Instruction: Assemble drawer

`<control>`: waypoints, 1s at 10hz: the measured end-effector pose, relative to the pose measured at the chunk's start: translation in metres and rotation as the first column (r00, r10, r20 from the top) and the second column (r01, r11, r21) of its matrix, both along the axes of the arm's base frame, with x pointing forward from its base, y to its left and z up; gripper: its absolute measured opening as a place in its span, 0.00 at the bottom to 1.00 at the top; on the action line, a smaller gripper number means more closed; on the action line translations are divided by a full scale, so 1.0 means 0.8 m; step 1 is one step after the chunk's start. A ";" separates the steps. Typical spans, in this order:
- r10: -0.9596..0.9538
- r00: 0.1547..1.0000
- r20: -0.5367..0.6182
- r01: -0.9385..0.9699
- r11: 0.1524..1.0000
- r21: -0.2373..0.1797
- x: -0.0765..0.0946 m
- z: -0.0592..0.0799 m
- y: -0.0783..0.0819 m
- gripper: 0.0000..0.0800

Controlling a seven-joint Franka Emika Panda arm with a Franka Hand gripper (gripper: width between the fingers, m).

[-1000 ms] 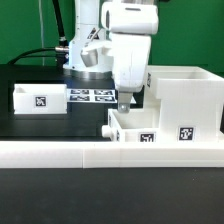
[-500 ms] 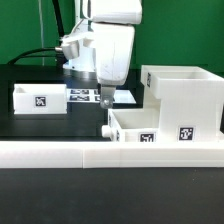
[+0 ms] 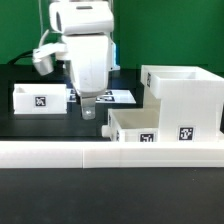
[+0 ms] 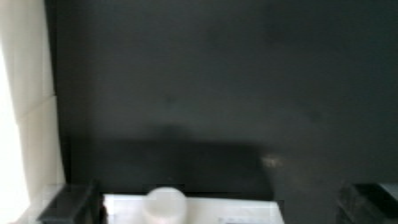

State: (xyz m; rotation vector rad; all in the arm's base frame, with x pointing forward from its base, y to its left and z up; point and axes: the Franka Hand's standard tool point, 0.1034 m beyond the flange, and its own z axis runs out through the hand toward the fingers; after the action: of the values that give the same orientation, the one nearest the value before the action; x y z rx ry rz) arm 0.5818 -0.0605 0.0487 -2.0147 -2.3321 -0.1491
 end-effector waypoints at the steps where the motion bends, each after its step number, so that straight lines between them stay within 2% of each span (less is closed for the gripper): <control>1: 0.015 1.000 -0.014 -0.014 0.999 0.042 0.002 -0.005 -0.007 0.81; 2: 0.016 1.000 -0.021 -0.015 0.998 0.067 0.007 -0.010 -0.008 0.81; 4: 0.032 0.999 -0.028 -0.030 0.996 0.088 0.008 -0.022 0.011 0.81; 6: 0.040 0.999 -0.006 -0.039 0.995 0.096 0.013 -0.029 0.031 0.81; 7: 0.045 0.998 0.043 -0.049 0.995 0.085 0.018 -0.031 0.040 0.81; 10: 0.043 0.998 0.042 -0.046 0.995 0.085 0.016 -0.033 0.038 0.81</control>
Offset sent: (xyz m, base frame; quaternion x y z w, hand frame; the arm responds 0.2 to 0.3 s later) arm 0.0088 0.0318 -0.0155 -0.0014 0.0412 -0.0165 0.9990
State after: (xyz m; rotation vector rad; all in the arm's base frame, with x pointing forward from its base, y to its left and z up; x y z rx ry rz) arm 0.5945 -0.0298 0.0221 -1.9363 -2.3489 -0.2844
